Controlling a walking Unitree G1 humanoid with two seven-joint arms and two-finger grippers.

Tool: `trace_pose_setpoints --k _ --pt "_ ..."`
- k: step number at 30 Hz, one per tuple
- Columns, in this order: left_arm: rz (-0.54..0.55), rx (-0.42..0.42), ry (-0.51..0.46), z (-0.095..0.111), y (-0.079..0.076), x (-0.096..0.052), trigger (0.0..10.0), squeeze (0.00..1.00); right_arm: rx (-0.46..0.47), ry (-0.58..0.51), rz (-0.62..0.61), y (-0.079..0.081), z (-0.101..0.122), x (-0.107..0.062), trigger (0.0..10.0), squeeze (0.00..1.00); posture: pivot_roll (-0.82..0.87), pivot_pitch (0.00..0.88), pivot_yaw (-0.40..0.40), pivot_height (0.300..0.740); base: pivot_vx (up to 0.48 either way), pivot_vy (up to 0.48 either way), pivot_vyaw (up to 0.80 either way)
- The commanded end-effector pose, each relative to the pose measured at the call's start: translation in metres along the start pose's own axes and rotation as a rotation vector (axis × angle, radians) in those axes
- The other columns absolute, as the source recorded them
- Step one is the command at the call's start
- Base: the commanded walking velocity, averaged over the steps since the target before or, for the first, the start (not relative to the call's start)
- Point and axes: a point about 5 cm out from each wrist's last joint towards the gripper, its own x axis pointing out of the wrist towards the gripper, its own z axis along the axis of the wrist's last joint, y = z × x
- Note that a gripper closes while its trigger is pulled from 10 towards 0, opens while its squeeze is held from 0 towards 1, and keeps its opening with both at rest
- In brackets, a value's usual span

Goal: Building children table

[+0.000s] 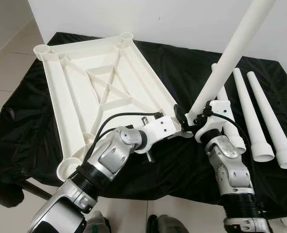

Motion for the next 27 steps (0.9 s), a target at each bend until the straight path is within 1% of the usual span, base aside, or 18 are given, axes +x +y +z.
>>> trace_pose_setpoints --k 1,2,3,7,11,13,14,17,18,21,27 --pt "-0.009 0.017 0.027 -0.005 -0.006 0.005 10.0 0.0 -0.005 0.023 0.101 0.002 -0.006 -0.004 10.0 0.0 -0.04 0.023 -0.057 0.74 0.0 0.0 0.0" --pt "-0.009 0.017 0.027 -0.005 -0.006 0.005 10.0 0.0 -0.005 0.023 0.101 0.002 -0.006 -0.004 10.0 0.0 -0.04 0.023 -0.057 0.74 0.0 0.0 0.0" --pt "-0.009 0.017 0.027 -0.005 -0.006 0.005 10.0 0.0 -0.016 0.03 0.127 0.001 -0.006 -0.005 10.0 0.0 -0.04 0.023 -0.057 0.74 0.0 0.0 0.0" --pt "-0.004 0.017 0.024 -0.004 -0.004 0.005 10.0 0.0 -0.071 0.066 0.163 -0.016 -0.013 -0.007 10.0 0.0 -0.05 0.032 -0.051 0.74 0.0 0.0 0.0" --pt "-0.001 0.015 0.024 -0.004 -0.003 0.004 10.0 0.0 -0.066 0.07 0.162 -0.022 -0.015 -0.007 10.0 0.0 -0.05 0.033 -0.049 0.74 0.0 0.0 0.0" --pt "0.001 0.015 0.026 -0.004 -0.002 0.004 10.0 0.0 -0.06 0.072 0.188 -0.03 -0.015 -0.007 10.0 0.0 -0.04 0.034 -0.045 0.74 0.0 0.0 0.0" --pt "0.001 0.015 0.026 -0.004 -0.002 0.004 10.0 0.0 -0.06 0.072 0.188 -0.03 -0.015 -0.007 10.0 0.0 -0.04 0.034 -0.045 0.74 0.0 0.0 0.0" --pt "0.003 0.016 0.027 -0.004 -0.001 0.003 10.0 0.0 -0.056 0.078 0.212 -0.04 -0.016 -0.007 10.0 0.0 -0.04 0.036 -0.04 0.74 0.0 0.0 0.0" --pt "0.003 0.016 0.027 -0.004 -0.001 0.003 10.0 0.0 -0.056 0.078 0.212 -0.04 -0.016 -0.007 10.0 0.0 -0.04 0.036 -0.04 0.74 0.0 0.0 0.0" --pt "0.001 0.017 0.026 -0.004 -0.001 0.003 10.0 0.0 -0.063 0.076 0.228 -0.048 -0.014 -0.003 10.0 0.0 -0.04 0.038 -0.04 0.74 0.0 0.0 0.0" --pt "0.001 0.017 0.027 -0.004 0.0 0.003 10.0 0.0 -0.08 0.062 0.24 -0.054 -0.011 0.002 10.0 0.0 -0.04 0.04 -0.039 0.74 0.0 0.0 0.0"
